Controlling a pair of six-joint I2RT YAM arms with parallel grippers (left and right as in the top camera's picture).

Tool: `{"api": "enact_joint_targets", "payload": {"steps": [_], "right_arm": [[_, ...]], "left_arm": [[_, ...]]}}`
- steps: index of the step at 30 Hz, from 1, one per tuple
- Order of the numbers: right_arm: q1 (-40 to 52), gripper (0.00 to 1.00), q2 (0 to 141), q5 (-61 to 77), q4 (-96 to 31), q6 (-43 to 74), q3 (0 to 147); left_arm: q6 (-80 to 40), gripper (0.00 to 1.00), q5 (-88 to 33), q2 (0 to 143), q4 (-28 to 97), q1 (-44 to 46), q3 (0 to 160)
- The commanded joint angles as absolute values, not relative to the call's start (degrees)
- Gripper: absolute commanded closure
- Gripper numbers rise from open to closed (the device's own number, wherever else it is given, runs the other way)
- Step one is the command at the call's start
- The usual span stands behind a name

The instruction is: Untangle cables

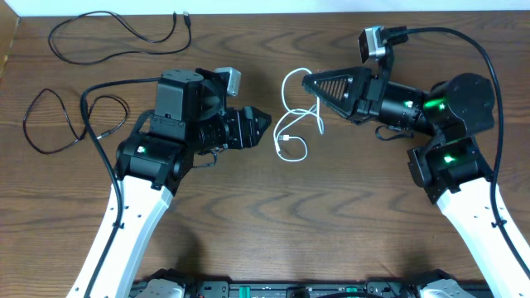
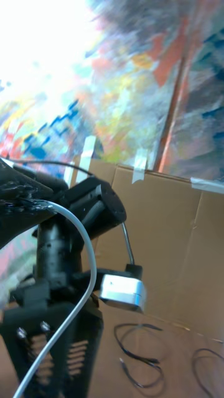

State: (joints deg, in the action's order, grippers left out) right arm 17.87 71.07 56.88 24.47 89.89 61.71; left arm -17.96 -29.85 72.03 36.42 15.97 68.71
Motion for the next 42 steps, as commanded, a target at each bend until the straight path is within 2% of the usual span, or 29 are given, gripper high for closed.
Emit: {"api": "enact_joint_targets", "payload": {"steps": [1, 4, 5, 8, 10, 14, 20, 26, 30, 32, 36, 42], "right_arm": [[18.20, 0.99, 70.39, 51.57, 24.88, 96.14, 62.04], [18.20, 0.99, 70.39, 43.81, 24.84, 92.25, 62.02], [18.20, 0.99, 70.39, 40.18, 24.21, 89.32, 62.04], [18.22, 0.99, 70.39, 32.77, 19.25, 84.07, 62.02], [18.33, 0.99, 70.41, 28.86, 14.81, 84.27, 62.02], [20.23, 0.99, 70.41, 26.46, 16.34, 88.29, 62.02], [25.39, 0.99, 70.39, 15.92, 24.34, 94.39, 62.02], [26.87, 0.99, 70.39, 12.91, 32.45, 95.31, 62.02], [26.87, 0.99, 70.39, 13.85, 28.69, 92.90, 62.02], [26.65, 0.99, 70.39, 13.82, 26.52, 92.62, 62.02], [24.40, 0.99, 70.39, 13.87, 22.79, 81.03, 62.02], [22.81, 0.98, 70.41, 15.49, 1.78, 63.99, 62.02]], "left_arm": [[-21.58, 0.34, -24.77, 72.75, 37.47, 16.10, 68.62], [-24.56, 0.44, -26.35, 72.77, 39.27, 16.12, 68.62], [-24.23, 0.49, -30.44, 72.77, 39.46, 16.19, 68.62], [-20.60, 0.49, -37.89, 72.77, 38.68, 17.08, 68.62], [-18.11, 0.47, -39.88, 72.77, 37.85, 18.55, 68.62], [-17.12, 0.44, -39.42, 73.01, 33.21, 22.96, 68.62], [-17.23, 0.44, -28.36, 73.10, 26.63, 29.12, 68.62], [-18.28, 0.44, -19.92, 73.32, 24.47, 31.86, 68.62], [-20.03, 0.44, -17.28, 73.32, 23.75, 31.68, 68.62], [-24.27, 0.44, -12.23, 73.32, 23.35, 31.68, 68.62], [-28.18, 0.44, -6.46, 73.32, 23.94, 31.09, 68.62], [-30.15, 0.44, -6.35, 73.32, 27.59, 27.05, 68.62]]}}
